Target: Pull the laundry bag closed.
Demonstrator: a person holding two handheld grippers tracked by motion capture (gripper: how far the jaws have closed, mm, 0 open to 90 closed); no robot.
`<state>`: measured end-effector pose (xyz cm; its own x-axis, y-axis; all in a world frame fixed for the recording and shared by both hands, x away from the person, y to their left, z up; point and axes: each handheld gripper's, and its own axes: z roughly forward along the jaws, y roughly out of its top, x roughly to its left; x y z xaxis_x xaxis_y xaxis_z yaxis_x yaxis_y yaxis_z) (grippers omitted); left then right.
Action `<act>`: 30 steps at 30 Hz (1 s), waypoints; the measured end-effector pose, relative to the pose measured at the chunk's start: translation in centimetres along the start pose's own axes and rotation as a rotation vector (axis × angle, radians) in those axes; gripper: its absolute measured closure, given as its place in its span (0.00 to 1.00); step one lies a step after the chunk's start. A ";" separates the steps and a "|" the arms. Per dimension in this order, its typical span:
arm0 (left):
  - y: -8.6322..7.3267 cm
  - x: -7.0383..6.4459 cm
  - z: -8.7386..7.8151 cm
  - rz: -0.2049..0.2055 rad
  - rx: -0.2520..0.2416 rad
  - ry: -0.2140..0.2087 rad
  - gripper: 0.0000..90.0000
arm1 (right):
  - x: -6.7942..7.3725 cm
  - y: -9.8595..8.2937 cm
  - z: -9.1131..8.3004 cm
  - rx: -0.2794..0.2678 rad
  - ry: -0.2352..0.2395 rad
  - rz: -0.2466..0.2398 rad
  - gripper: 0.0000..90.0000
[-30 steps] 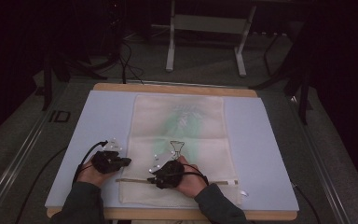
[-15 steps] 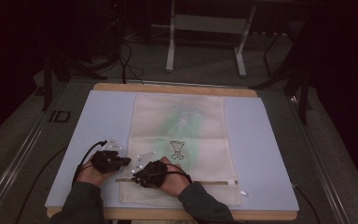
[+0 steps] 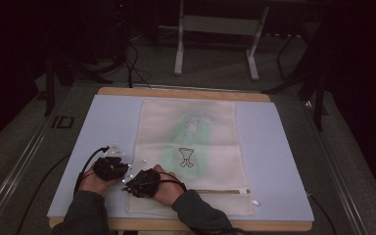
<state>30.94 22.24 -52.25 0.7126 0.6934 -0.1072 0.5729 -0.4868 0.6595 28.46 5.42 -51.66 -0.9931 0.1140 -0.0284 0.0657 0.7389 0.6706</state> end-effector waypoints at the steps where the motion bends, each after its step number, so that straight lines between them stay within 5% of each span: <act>1: 0.0 0.0 0.0 0.000 0.000 0.000 0.99 | 0.0 0.0 0.0 0.000 0.000 0.000 0.91; 8: -0.3 0.6 -0.5 -0.030 -0.012 0.025 0.99 | -0.1 0.7 0.8 0.017 0.004 0.001 0.89; 24: -0.4 0.7 -0.7 -0.029 -0.016 0.030 0.98 | 0.2 1.8 2.7 0.079 -0.021 -0.017 0.91; 30: -0.4 0.7 -0.7 -0.028 -0.019 0.032 0.98 | 0.1 1.8 1.8 0.015 -0.026 0.010 0.91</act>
<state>30.91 23.28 -52.03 0.6830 0.7233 -0.1019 0.5844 -0.4573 0.6703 28.69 7.94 -51.83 -0.9895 0.1386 -0.0405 0.0777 0.7477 0.6594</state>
